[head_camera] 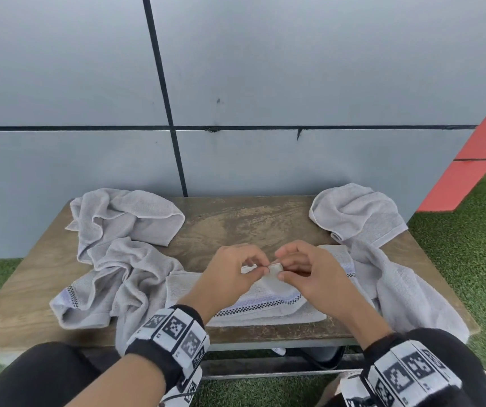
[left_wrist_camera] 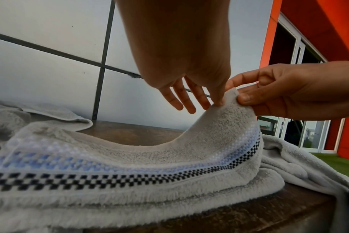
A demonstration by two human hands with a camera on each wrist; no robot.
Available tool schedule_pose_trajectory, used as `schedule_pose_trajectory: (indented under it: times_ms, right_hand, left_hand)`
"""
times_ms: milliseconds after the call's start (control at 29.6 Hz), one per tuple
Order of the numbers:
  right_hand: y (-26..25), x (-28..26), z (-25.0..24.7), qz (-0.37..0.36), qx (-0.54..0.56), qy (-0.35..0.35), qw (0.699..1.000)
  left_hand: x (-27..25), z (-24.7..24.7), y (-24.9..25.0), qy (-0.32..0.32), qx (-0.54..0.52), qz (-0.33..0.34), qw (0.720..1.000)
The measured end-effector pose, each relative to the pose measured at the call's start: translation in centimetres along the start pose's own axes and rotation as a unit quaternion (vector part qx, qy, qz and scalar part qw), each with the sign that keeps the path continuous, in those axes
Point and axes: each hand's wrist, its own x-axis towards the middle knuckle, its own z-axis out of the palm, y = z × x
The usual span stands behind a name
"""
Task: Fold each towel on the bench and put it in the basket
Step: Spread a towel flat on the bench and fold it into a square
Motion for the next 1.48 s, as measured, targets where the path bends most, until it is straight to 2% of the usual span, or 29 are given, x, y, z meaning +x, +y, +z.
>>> schedule_pose_trajectory:
  times_ms: [236, 439, 574, 945, 1215, 1485]
  right_hand:
    - [0.1, -0.2, -0.2, 0.014, 0.023, 0.041, 0.999]
    - [-0.2, 0.1, -0.4, 0.023, 0.035, 0.033, 0.999]
    - [-0.4, 0.2, -0.5, 0.022, 0.018, 0.029, 0.999]
    - [-1.0, -0.4, -0.4, 0.015, -0.003, 0.079, 0.997]
    - [-1.6, -0.8, -0.6, -0.010, -0.020, 0.041, 0.999]
    - [-2.3, -1.4, -1.8, -0.051, -0.050, 0.070, 0.995]
  left_hand:
    - [0.3, 0.5, 1.0, 0.000, -0.045, 0.011, 0.999]
    - [0.3, 0.2, 0.9, -0.001, -0.041, -0.003, 0.999]
    - [0.4, -0.2, 1.5, -0.016, -0.059, -0.012, 0.998]
    - [1.1, -0.2, 2.2, -0.002, -0.051, 0.008, 0.999]
    - [1.3, 0.0, 2.8, -0.026, -0.060, 0.026, 0.998]
    - [1.2, 0.0, 4.2, -0.053, -0.135, -0.023, 0.989]
